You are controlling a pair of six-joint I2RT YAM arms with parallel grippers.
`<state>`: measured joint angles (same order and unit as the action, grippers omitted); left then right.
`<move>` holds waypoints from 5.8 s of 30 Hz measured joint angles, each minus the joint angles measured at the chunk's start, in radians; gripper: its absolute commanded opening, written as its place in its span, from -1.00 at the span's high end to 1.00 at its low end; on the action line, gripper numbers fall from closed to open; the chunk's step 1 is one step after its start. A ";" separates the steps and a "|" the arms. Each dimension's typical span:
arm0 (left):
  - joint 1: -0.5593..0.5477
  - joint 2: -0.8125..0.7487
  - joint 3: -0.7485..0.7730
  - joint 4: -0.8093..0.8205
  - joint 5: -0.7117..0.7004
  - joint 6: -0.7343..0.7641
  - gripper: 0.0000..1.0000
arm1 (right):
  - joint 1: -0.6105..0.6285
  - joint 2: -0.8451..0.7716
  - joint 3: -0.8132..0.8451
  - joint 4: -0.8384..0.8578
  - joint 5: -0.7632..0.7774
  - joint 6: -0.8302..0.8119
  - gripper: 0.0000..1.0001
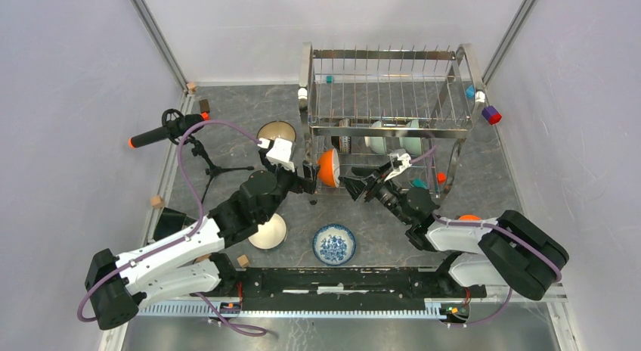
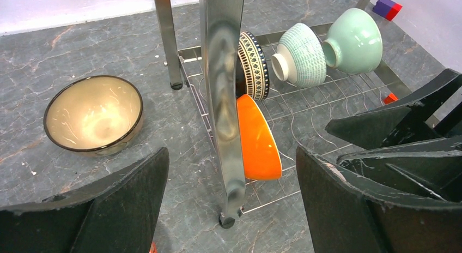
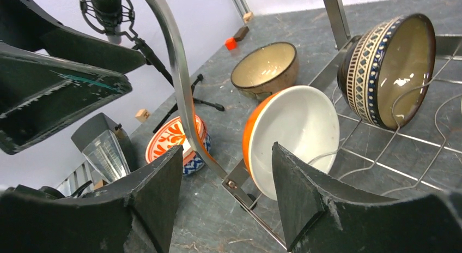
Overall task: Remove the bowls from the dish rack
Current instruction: Pick up the bowl from the dish rack, then place the bowl at the center of the board.
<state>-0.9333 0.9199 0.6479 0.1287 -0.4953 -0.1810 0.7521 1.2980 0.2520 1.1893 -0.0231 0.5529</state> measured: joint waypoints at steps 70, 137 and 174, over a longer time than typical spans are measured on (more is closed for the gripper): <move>-0.007 0.233 0.121 -0.112 -0.101 0.112 0.02 | -0.115 0.441 0.175 0.195 -0.283 0.248 1.00; 0.001 0.132 0.126 -0.206 -0.140 0.109 -0.79 | -0.128 0.175 0.084 0.289 -0.395 0.515 1.00; -0.096 -0.138 0.325 -0.698 -0.164 -0.565 -0.99 | 0.102 -0.679 0.312 -1.214 -0.229 -0.356 1.00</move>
<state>-1.0294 0.7815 0.9733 -0.5694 -0.6594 -0.7456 0.8543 0.6193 0.5644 -0.0246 -0.2520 0.1967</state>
